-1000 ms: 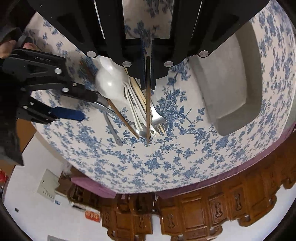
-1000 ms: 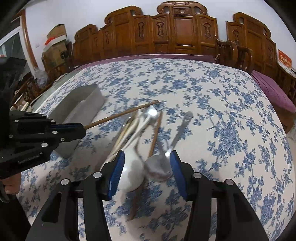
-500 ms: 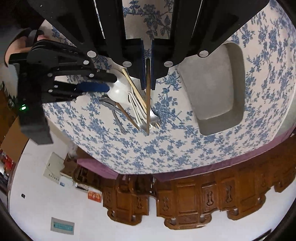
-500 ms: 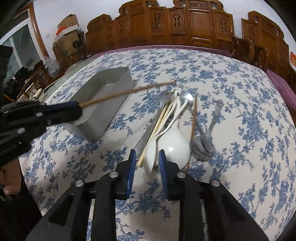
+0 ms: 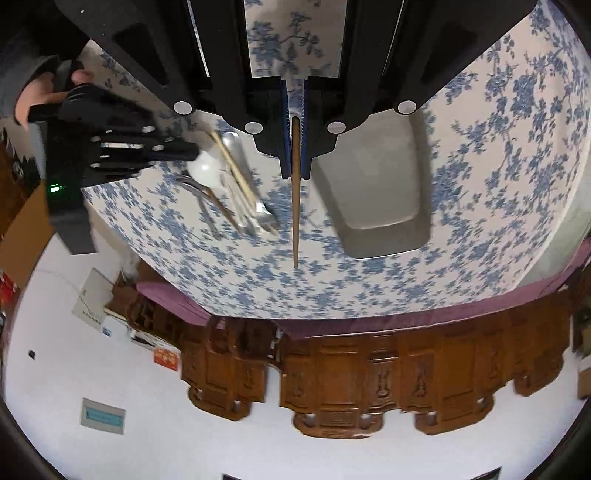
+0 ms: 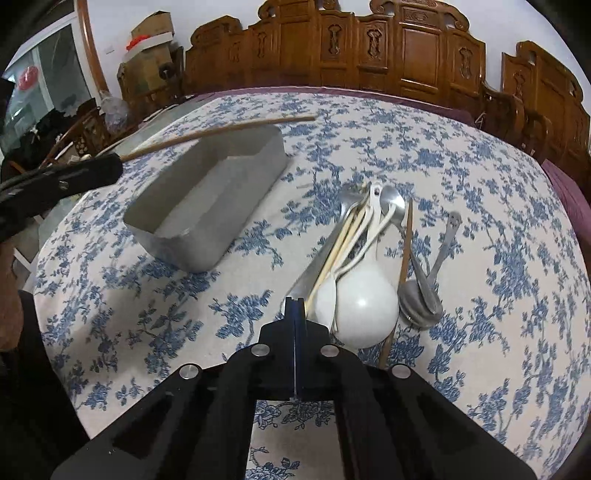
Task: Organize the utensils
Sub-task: 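Lift the chopstick with the left tool into the grey tray while the right tool reaches toward the utensils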
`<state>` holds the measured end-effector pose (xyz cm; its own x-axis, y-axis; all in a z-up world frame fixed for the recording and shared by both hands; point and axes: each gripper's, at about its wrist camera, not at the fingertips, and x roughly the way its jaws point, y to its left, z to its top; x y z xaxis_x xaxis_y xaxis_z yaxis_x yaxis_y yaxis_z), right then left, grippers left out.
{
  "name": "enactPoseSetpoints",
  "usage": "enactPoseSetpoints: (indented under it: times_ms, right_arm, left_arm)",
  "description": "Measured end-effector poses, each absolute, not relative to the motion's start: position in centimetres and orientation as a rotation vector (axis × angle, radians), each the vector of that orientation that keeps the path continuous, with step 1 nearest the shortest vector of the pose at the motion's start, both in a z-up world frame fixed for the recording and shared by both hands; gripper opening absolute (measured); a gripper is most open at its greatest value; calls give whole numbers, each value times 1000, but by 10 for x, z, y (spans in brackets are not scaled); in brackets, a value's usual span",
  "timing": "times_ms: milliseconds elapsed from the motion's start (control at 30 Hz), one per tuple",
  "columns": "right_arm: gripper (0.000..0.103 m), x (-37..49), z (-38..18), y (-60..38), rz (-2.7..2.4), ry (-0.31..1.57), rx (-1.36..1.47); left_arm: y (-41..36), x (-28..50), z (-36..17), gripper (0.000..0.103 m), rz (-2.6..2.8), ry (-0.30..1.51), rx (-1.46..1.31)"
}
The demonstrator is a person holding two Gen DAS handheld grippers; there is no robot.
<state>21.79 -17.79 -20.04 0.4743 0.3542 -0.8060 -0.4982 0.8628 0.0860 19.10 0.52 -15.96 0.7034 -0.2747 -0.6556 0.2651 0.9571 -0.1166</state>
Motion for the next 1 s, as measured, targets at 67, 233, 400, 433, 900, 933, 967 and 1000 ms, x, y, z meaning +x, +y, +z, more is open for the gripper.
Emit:
enactPoseSetpoints:
  times_ms: [67,233,400,433,900,933,967,1000]
  right_arm:
    - [0,218,-195,-176,511,939,-202]
    - [1,221,-200,-179,480,957,-233]
    - [55,223,-206,-177,451,946,-229]
    - [54,224,-208,-175,455,956,-229]
    - [9,232,-228,-166,453,1013,-221]
    - [9,231,-225,-166,458,1007,-219]
    - [9,230,-222,-165,464,1001,-219]
    - [9,228,-217,-164,474,991,-219]
  left_arm:
    - [15,194,-159,4,-287,731,-32]
    - [25,195,-157,4,-278,718,-41]
    - [26,195,-158,4,-282,717,-41]
    - [25,195,-158,4,-283,716,-40]
    - [32,195,-157,4,-273,702,-52]
    - [33,195,-157,4,-267,703,-53]
    - [35,196,-158,4,-258,704,-52]
    - [36,196,-159,4,-249,704,-48]
